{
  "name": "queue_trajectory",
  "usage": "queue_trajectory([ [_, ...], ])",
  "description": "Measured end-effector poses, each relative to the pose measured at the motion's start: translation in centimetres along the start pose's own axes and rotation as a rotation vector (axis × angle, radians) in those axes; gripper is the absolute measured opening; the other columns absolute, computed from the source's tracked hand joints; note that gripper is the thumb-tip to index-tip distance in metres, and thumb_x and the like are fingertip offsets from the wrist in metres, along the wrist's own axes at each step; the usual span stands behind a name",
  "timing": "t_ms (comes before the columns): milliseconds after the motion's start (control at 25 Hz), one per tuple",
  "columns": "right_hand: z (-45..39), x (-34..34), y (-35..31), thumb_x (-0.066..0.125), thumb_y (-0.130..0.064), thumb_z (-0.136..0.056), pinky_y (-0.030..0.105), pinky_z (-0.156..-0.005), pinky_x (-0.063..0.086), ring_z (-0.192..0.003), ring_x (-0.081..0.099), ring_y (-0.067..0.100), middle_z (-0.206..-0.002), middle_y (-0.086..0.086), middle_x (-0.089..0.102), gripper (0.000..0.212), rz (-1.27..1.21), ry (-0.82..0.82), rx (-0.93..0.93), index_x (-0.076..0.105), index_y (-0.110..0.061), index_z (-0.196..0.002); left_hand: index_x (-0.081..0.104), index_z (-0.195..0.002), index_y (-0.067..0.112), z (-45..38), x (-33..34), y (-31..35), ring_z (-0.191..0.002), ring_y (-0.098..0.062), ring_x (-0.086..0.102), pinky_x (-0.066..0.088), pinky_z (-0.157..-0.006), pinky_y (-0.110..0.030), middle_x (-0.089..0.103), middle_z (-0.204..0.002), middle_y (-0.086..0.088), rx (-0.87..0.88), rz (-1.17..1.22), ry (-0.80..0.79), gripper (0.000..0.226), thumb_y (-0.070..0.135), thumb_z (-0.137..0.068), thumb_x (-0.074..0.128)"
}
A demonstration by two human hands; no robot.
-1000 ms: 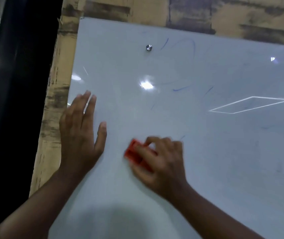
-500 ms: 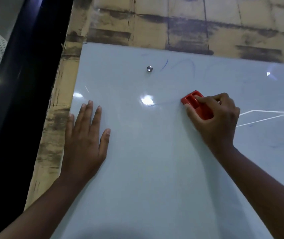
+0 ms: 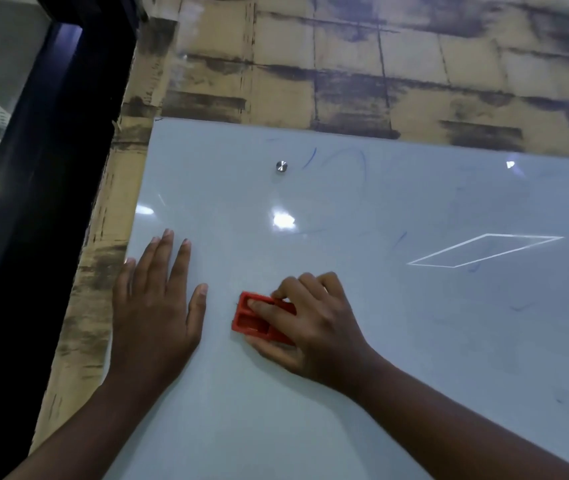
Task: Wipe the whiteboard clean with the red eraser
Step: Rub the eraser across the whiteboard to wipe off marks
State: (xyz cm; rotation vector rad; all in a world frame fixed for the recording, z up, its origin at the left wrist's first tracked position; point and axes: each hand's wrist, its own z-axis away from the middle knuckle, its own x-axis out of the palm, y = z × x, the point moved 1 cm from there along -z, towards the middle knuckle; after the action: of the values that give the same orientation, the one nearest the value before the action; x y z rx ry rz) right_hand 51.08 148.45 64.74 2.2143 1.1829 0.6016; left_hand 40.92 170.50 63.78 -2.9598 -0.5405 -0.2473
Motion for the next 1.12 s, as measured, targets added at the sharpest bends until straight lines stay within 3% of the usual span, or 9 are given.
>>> queue_trajectory([
  [160,-3.1,0.0,6.7,0.072,-0.048,-0.095,0.041,-0.071,0.039,-0.079,0.059,0.03,-0.088,0.005,0.063,0.028,0.176,0.168,0.181,0.08,-0.026,-0.109,0.047,-0.157,0.006,-0.4,-0.6,-0.4,-0.149,-0.04,0.043,0.033,-0.115,-0.06,0.042,-0.165,-0.017,0.007,-0.021,0.03,0.064,0.041,-0.103,0.041],
  [280,-2.8,-1.5,12.7,0.07,-0.051,-0.094,0.039,-0.075,0.033,-0.083,0.055,0.029,-0.089,0.006,0.058,0.031,0.378,0.313,0.658,0.08,-0.026,-0.111,0.045,-0.157,0.005,-1.8,-1.6,-1.3,-0.14,-0.044,0.049,0.039,-0.104,-0.061,0.047,-0.158,-0.019,0.053,0.002,0.072,0.064,0.038,-0.102,0.046],
  [360,-2.6,-1.7,14.2,0.07,-0.052,-0.093,0.036,-0.077,0.03,-0.084,0.052,0.028,-0.089,0.006,0.056,0.038,0.4,0.352,0.889,0.081,-0.021,-0.112,0.042,-0.159,0.005,-3.5,-1.7,-2.0,-0.144,-0.042,0.045,0.037,-0.108,-0.06,0.044,-0.16,-0.018,0.06,0.022,0.078,0.064,0.037,-0.102,0.045],
  [440,-2.9,-1.2,13.6,0.072,-0.049,-0.092,0.035,-0.077,0.03,-0.083,0.05,0.027,-0.088,0.006,0.054,0.037,0.353,0.364,0.969,0.081,-0.019,-0.111,0.041,-0.16,0.006,-5.4,-1.1,-2.3,-0.151,-0.04,0.039,0.034,-0.115,-0.06,0.04,-0.164,-0.018,0.056,0.049,0.054,0.064,0.038,-0.104,0.042],
  [520,-4.0,-0.3,11.3,0.075,-0.047,-0.091,0.037,-0.073,0.036,-0.081,0.048,0.028,-0.085,0.005,0.051,0.031,0.288,0.366,0.872,0.081,-0.02,-0.107,0.041,-0.16,0.006,-7.7,-0.1,-1.7,-0.154,-0.038,0.035,0.032,-0.119,-0.059,0.038,-0.166,-0.017,0.044,0.078,0.062,0.063,0.037,-0.106,0.038],
  [640,-6.3,1.9,5.8,0.074,-0.046,-0.091,0.04,-0.07,0.04,-0.08,0.05,0.028,-0.084,0.004,0.053,0.025,0.153,0.272,0.541,0.079,-0.025,-0.104,0.046,-0.157,0.005,-11.6,0.9,-0.5,-0.152,-0.036,0.039,0.032,-0.12,-0.055,0.044,-0.164,-0.017,0.018,0.115,0.105,0.056,0.03,-0.107,0.038],
  [800,-7.5,2.8,4.0,0.065,-0.055,-0.096,0.036,-0.071,0.035,-0.08,0.051,0.023,-0.088,0.003,0.059,0.037,0.106,0.172,0.231,0.08,-0.023,-0.106,0.048,-0.155,0.004,-13.7,2.2,1.6,-0.152,-0.036,0.041,0.034,-0.121,-0.054,0.047,-0.161,-0.018,0.009,0.155,0.097,0.055,0.03,-0.108,0.035],
  [920,-8.2,2.2,7.9,0.065,-0.056,-0.096,0.037,-0.071,0.035,-0.08,0.052,0.025,-0.087,0.004,0.058,0.036,0.17,0.162,0.205,0.08,-0.026,-0.107,0.05,-0.153,0.005,-13.7,3.1,2.4,-0.149,-0.037,0.045,0.038,-0.118,-0.057,0.049,-0.16,-0.018,0.085,0.101,0.104,0.055,0.032,-0.107,0.037],
  [1120,-8.5,0.1,17.0,0.07,-0.053,-0.09,0.04,-0.07,0.041,-0.079,0.056,0.029,-0.084,0.003,0.057,0.027,0.239,0.277,0.423,0.081,-0.031,-0.1,0.056,-0.15,0.008,-13.1,3.6,2.5,-0.149,-0.032,0.047,0.037,-0.117,-0.053,0.052,-0.158,-0.013,0.12,0.046,0.144,0.054,0.034,-0.107,0.038],
])
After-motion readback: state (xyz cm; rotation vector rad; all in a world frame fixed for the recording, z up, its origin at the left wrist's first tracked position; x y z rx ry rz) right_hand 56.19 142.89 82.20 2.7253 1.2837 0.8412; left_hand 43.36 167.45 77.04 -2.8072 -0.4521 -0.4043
